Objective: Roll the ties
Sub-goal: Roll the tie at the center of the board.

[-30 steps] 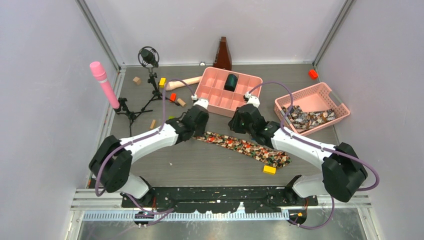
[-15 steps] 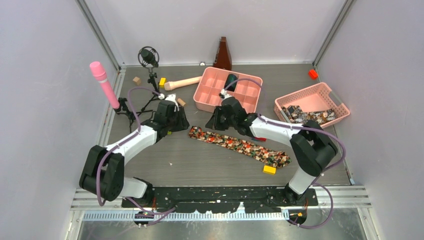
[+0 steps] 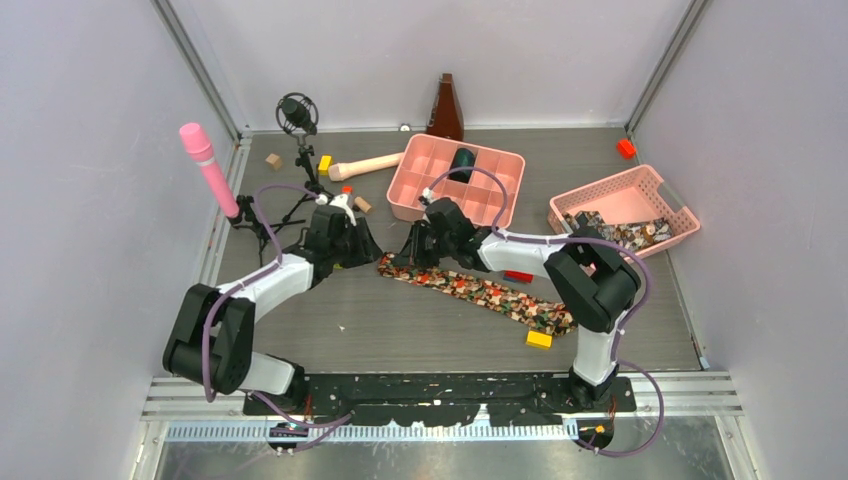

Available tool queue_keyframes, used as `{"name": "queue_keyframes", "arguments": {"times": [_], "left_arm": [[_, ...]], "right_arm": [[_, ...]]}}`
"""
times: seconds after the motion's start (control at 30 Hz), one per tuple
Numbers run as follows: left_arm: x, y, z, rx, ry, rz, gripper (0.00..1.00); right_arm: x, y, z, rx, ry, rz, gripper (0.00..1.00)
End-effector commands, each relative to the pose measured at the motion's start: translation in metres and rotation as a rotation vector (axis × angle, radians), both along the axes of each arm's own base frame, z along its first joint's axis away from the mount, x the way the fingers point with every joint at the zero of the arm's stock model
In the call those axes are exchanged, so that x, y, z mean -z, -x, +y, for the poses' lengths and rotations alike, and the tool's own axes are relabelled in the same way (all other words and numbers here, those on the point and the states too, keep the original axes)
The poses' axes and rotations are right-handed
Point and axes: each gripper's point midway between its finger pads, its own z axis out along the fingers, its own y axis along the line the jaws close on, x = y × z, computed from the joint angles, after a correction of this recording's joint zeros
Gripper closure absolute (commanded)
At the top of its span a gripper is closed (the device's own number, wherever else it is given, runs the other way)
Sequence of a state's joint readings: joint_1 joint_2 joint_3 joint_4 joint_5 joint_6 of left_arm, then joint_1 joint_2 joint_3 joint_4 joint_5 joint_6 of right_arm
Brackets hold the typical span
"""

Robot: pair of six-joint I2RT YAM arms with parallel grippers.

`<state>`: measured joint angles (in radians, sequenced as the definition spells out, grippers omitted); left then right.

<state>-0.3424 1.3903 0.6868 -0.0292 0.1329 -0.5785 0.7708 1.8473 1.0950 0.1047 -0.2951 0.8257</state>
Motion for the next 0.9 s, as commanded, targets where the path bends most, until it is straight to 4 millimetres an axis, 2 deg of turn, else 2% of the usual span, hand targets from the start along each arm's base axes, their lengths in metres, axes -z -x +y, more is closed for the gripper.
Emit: {"name": "queue_keyframes", "arguments": {"times": [0.0, 0.33, 0.77, 0.87], "left_arm": [[-0.004, -0.008, -0.009, 0.012, 0.064, -0.025, 0.57], [-0.001, -0.012, -0.008, 0.007, 0.068, -0.023, 0.58], [0.003, -0.01, -0.007, 0.011, 0.079, -0.013, 0.58], [0.002, -0.011, -0.008, 0.018, 0.087, -0.014, 0.55]], "right_arm": [[-0.019, -0.005, 0.016, -0.024, -0.065, -0.022, 1.0], [-0.009, -0.008, 0.015, -0.012, -0.049, -0.013, 1.0], [0.015, -0.008, 0.008, 0.025, 0.014, 0.026, 1.0], [0.018, -0.008, 0.002, 0.043, 0.046, 0.028, 1.0]]}}
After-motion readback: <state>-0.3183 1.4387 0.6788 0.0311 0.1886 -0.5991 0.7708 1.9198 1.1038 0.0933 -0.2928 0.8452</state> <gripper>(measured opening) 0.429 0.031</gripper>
